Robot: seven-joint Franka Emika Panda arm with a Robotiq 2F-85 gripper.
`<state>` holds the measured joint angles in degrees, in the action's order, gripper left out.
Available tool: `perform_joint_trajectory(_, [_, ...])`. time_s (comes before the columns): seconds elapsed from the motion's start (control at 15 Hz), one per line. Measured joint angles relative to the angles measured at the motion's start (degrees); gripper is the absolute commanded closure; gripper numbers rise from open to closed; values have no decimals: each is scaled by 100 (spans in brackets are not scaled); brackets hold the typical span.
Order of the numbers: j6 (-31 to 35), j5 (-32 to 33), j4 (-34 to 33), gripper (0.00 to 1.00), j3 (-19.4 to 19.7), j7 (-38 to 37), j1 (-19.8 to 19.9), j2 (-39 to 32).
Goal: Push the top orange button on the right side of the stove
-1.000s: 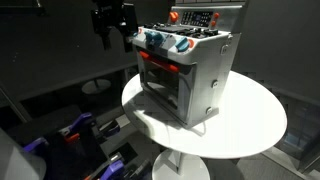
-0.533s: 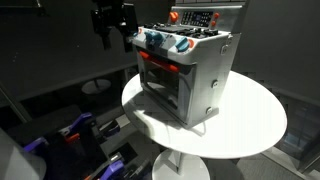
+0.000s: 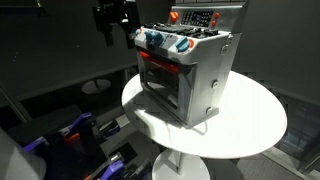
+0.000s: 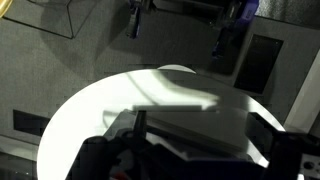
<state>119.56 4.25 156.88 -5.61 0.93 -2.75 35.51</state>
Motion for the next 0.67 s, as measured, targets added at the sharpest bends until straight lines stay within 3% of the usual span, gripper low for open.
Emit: perform_joint_trajectory(0.67, [752, 4, -974, 0, 4, -462, 181, -537])
